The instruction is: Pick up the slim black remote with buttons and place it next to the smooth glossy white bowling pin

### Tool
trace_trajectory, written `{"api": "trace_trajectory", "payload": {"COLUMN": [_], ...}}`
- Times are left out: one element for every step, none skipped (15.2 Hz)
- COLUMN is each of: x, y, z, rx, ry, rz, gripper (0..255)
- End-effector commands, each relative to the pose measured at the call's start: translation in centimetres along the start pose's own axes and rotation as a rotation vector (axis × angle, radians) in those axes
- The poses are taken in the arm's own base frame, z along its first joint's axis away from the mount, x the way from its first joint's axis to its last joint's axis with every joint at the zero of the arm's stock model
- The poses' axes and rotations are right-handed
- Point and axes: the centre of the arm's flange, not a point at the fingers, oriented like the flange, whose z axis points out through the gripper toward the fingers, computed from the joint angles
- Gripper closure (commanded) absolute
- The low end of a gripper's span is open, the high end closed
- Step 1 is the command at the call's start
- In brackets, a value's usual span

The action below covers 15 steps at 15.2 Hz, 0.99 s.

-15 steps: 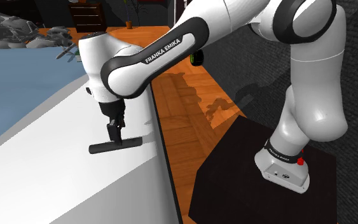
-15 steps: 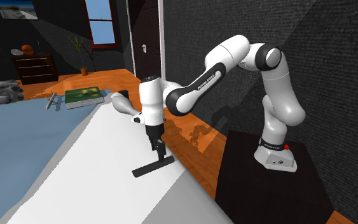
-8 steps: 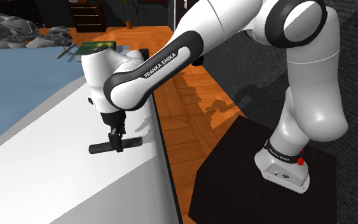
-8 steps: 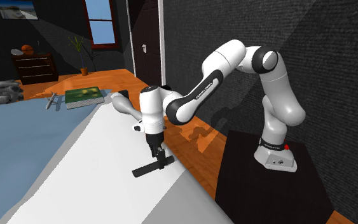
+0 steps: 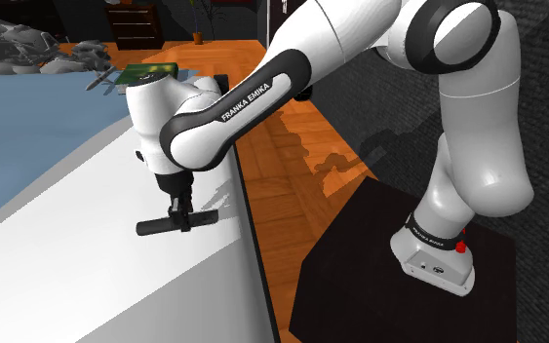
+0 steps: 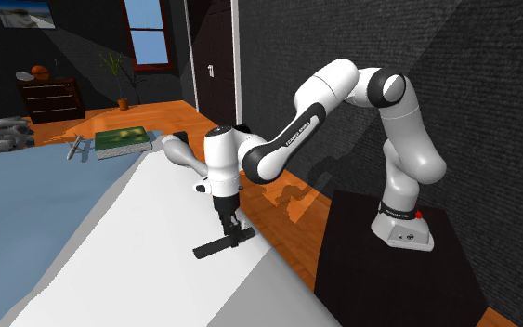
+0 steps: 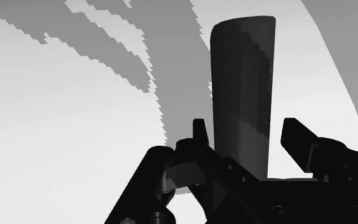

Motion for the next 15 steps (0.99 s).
{"api": "trace_trajectory", "payload": {"x": [0.0, 0.0, 0.0, 0.0, 0.0, 0.0, 0.0, 0.0, 0.0, 0.0, 0.0, 0.0, 0.0, 0.0, 0.0], "y": [0.0, 0.0, 0.0, 0.0, 0.0, 0.0, 0.0, 0.0, 0.0, 0.0, -0.1, -0.1, -0.2, -0.2, -0.3], "z": [0.0, 0.0, 0.0, 0.0, 0.0, 0.0, 0.0, 0.0, 0.0, -0.5, -1.0, -1.6, -2.1, -2.6, -3.2], "rx": [0.000, 0.000, 0.000, 0.000, 0.000, 0.000, 0.000, 0.000, 0.000, 0.000, 0.000, 0.000, 0.000, 0.000, 0.000], "ry": [0.000, 0.000, 0.000, 0.000, 0.000, 0.000, 0.000, 0.000, 0.000, 0.000, 0.000, 0.000, 0.000, 0.000, 0.000], "rz": [0.000, 0.000, 0.000, 0.000, 0.000, 0.000, 0.000, 0.000, 0.000, 0.000, 0.000, 0.000, 0.000, 0.000, 0.000], "gripper": [255, 255, 255, 255, 255, 255, 255, 255, 255, 255, 255, 255, 255, 255, 255]}}
